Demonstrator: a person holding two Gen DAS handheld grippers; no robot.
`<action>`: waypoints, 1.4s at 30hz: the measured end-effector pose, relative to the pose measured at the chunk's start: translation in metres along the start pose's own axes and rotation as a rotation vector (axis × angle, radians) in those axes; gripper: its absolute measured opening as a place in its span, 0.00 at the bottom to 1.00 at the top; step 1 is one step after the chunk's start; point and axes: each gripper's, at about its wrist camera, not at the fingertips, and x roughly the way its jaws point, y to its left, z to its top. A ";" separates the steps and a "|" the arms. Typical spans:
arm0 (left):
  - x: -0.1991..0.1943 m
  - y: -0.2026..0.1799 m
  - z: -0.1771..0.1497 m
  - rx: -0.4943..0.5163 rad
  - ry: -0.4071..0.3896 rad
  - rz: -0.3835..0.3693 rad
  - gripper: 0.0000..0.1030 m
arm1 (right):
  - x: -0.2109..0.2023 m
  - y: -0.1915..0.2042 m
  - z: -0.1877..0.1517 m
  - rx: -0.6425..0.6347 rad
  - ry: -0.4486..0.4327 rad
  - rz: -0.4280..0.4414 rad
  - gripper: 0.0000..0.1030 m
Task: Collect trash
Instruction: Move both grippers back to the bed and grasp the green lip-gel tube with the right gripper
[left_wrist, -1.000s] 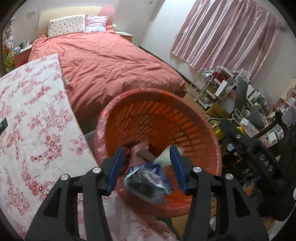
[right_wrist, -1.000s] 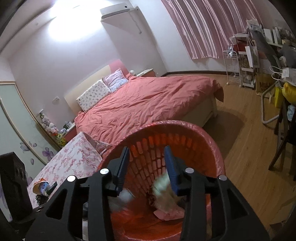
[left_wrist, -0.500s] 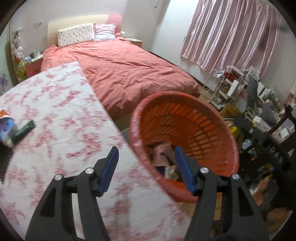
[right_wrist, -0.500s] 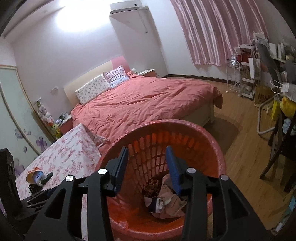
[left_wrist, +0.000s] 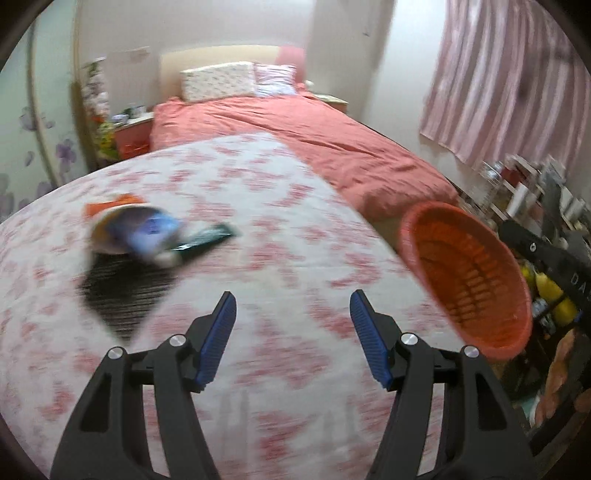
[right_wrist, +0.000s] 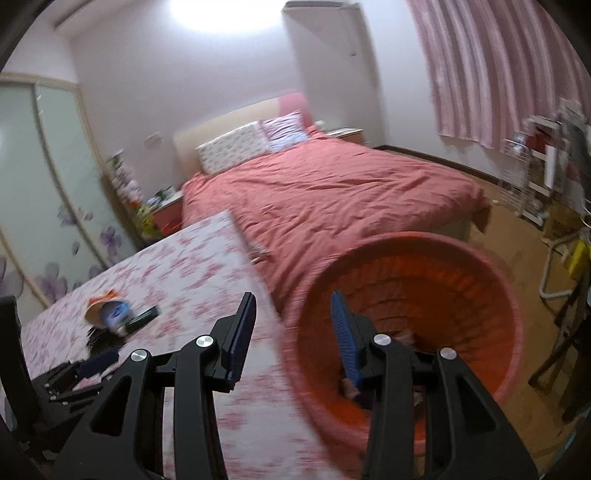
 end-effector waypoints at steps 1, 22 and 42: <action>-0.004 0.013 0.000 -0.015 -0.008 0.016 0.63 | 0.005 0.013 -0.001 -0.022 0.014 0.019 0.42; -0.046 0.205 -0.019 -0.336 -0.076 0.199 0.65 | 0.115 0.192 -0.029 -0.229 0.275 0.121 0.41; -0.028 0.208 -0.026 -0.359 -0.053 0.164 0.65 | 0.136 0.220 -0.033 -0.314 0.285 0.077 0.41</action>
